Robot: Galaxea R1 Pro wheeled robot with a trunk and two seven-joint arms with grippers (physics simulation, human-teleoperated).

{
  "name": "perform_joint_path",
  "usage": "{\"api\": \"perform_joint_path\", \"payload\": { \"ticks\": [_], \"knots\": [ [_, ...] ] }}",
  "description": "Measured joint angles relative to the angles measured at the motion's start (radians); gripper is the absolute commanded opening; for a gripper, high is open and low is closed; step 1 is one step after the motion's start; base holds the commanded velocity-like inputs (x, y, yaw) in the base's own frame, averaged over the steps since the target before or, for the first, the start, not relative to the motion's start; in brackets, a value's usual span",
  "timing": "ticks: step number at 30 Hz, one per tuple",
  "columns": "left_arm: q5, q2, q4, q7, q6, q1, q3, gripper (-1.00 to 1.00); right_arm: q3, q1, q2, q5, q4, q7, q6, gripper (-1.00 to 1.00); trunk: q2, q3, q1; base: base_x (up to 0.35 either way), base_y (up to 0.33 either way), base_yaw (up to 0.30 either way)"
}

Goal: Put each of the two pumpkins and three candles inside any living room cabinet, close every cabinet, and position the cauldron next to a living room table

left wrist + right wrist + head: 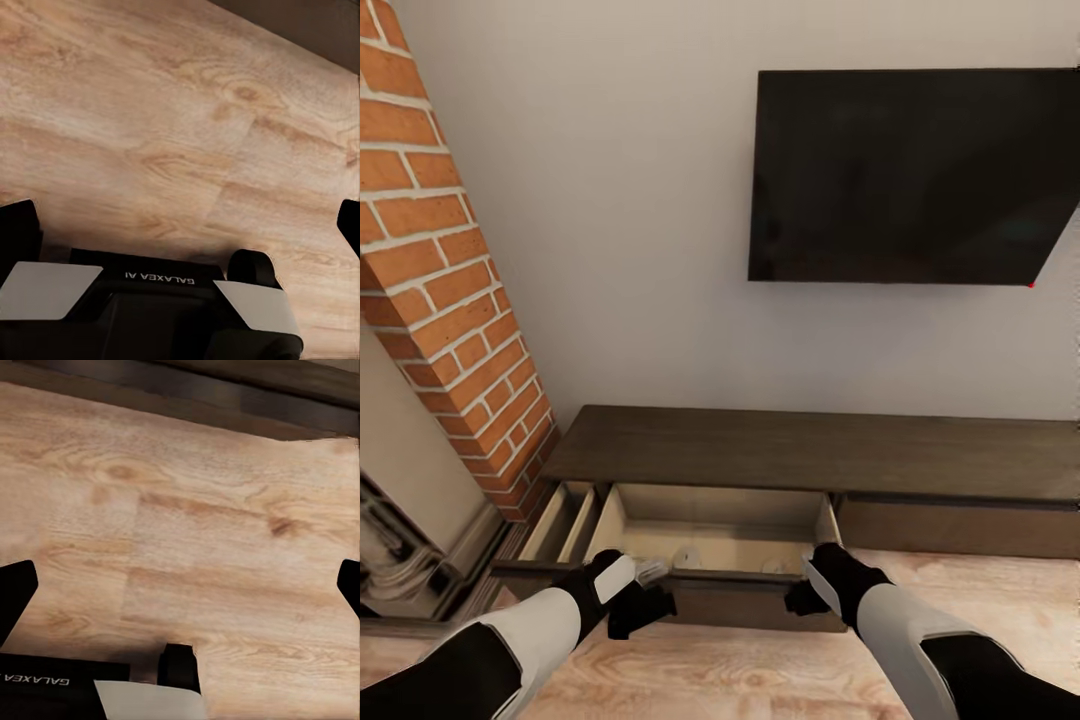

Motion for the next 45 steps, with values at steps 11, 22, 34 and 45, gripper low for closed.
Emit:
{"api": "perform_joint_path", "payload": {
  "ticks": [11,22,34,45],
  "knots": [
    [-0.001,0.002,0.002,0.0,-0.048,0.046,-0.001,1.0,0.0,0.078,-0.021,-0.002,0.005,0.0,-0.078,1.0,0.0,0.0,0.0,-0.18,0.0,0.0],
    [-0.029,0.002,0.003,0.001,-0.123,0.146,-0.004,1.0,0.0,0.164,-0.041,0.0,0.051,0.001,-0.184,1.0,0.0,0.0,0.0,-0.003,0.0,0.0],
    [-0.147,-0.001,0.062,-0.001,-0.236,0.249,-0.004,1.0,0.002,0.235,-0.058,0.0,0.128,-0.001,-0.297,1.0,0.0,0.0,0.0,0.0,0.0,0.0],
    [-0.15,0.013,0.167,-0.001,-0.399,0.294,-0.005,1.0,0.002,0.36,-0.058,0.047,0.13,-0.004,-0.526,1.0,0.0,0.0,0.0,0.0,0.0,0.0]
  ]
}}
